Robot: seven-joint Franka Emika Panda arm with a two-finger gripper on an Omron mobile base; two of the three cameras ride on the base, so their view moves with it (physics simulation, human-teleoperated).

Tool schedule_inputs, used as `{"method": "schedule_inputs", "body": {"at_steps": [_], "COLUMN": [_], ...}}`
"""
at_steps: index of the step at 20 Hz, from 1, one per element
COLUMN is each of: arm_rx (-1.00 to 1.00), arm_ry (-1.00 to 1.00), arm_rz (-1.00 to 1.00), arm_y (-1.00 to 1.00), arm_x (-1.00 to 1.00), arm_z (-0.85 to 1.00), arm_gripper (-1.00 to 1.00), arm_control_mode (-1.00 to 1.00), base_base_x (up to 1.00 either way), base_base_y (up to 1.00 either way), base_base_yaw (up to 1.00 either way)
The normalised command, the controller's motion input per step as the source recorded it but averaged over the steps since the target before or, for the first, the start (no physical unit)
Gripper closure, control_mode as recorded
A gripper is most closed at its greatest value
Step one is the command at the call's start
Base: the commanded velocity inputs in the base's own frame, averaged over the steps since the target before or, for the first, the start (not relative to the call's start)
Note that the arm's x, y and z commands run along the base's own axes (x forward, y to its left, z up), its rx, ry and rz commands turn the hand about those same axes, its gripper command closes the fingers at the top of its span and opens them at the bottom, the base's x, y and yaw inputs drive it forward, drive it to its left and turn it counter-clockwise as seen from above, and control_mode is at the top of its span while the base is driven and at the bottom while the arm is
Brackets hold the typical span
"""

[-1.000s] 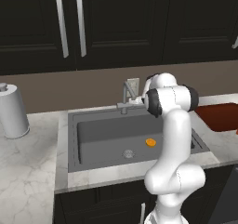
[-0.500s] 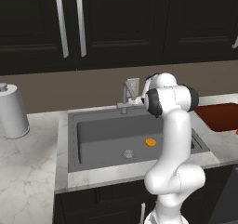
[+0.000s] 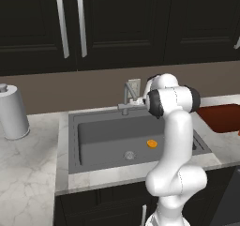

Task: Pick up all produce items and place them in the sink. Turn on the sink faucet to wash them. Then turn the sink off and put them in the tray.

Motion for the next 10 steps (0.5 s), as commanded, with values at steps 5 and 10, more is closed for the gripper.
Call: {"method": "schedule_inputs", "body": {"at_steps": [5,10], "arm_rx": [0.11,0.11], "arm_ry": [0.02,0.0], "arm_rz": [0.0,0.0], "arm_y": [-0.7,-0.66], "arm_x": [0.0,-0.01], "arm_z": [-0.12,-0.11], "arm_gripper": [1.0,1.0], "arm_control_mode": [-1.0,-1.0], "base_base_x": [0.0,0.0], "base_base_y": [0.0,0.0], "base_base_yaw": [0.0,0.0]}}
